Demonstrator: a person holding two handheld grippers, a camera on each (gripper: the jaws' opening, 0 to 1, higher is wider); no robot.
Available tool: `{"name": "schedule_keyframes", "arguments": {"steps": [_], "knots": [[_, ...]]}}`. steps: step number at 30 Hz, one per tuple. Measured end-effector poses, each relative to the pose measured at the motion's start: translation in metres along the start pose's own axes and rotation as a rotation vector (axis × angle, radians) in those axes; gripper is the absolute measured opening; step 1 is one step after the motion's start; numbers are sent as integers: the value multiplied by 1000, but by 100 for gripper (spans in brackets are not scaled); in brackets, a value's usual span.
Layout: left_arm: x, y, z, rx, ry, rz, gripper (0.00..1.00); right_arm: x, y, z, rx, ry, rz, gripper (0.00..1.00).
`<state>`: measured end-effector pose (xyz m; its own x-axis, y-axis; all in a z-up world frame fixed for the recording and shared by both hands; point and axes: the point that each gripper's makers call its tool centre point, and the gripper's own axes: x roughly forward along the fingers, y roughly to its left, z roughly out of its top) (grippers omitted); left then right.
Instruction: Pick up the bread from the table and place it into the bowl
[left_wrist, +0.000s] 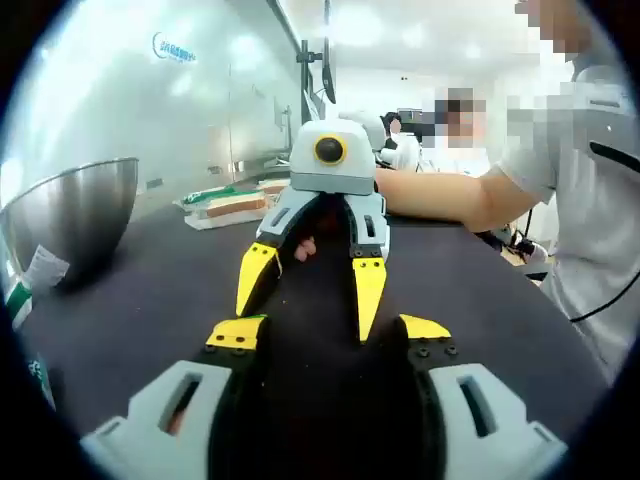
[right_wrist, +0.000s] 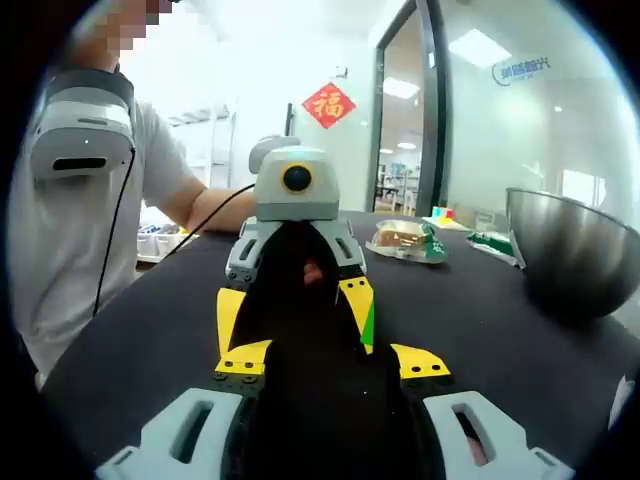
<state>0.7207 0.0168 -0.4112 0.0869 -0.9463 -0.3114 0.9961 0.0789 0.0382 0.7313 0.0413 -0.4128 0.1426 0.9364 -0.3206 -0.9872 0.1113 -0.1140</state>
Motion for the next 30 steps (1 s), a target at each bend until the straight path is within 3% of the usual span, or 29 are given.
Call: {"name": "schedule_keyframes", "arguments": {"steps": [27,30], "knots": [[1,2,0,12,-4,10,45,1,0,0,3,2,-8,42],[0,1,3,48,-6,16,45,1,-1,0,5,2,-9,42]]}}
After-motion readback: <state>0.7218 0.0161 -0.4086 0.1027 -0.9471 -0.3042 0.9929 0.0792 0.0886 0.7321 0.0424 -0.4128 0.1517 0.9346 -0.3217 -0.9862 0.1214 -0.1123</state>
